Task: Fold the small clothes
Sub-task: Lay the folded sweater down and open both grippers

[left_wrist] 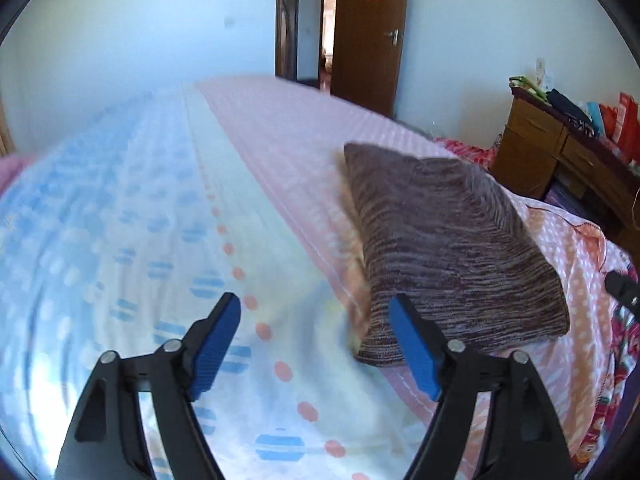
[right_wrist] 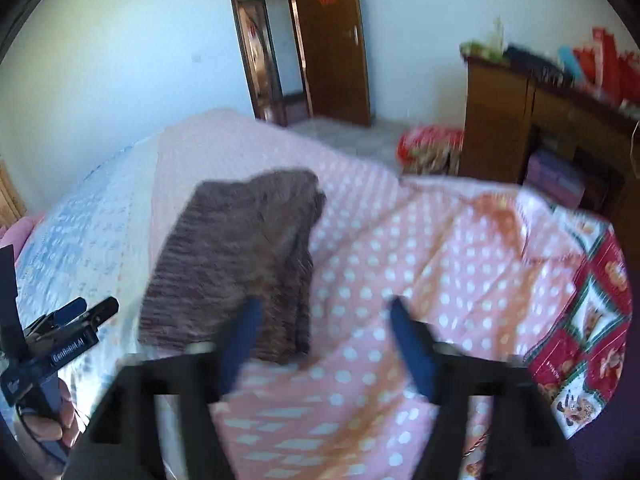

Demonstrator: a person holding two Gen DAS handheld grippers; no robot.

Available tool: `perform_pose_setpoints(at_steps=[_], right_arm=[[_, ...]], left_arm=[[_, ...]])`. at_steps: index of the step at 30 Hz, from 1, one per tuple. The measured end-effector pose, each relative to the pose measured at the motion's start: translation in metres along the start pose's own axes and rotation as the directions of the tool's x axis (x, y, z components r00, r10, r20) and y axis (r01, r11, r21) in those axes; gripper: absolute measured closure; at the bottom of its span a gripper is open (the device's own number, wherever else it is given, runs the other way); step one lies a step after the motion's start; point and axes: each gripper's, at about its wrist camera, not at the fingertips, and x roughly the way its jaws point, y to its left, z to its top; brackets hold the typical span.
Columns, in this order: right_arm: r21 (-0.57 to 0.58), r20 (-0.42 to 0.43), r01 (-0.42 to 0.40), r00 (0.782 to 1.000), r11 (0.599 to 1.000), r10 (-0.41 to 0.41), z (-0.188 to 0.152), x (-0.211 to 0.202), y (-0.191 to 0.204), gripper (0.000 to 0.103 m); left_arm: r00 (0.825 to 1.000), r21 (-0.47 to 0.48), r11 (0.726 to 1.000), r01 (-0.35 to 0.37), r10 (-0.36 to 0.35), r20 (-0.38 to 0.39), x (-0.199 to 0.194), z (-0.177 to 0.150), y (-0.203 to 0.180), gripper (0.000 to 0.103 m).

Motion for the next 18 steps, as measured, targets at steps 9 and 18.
perform_pose_setpoints(at_steps=[9,18], right_arm=[[-0.142,0.119,0.01,0.993,0.99,0.007,-0.001,-0.057,0.037,0.021],[-0.135,0.215,-0.001,0.976,0.991,0.03,-0.011,-0.115,0.031,0.021]], left_arm=[[0.98,0.116,0.989,-0.095,0.072,0.188,-0.071,-0.002,-0.023,0.0],[0.979,0.056,0.996,-0.069,0.057,0.198,-0.112,-0.008,-0.036,0.0]])
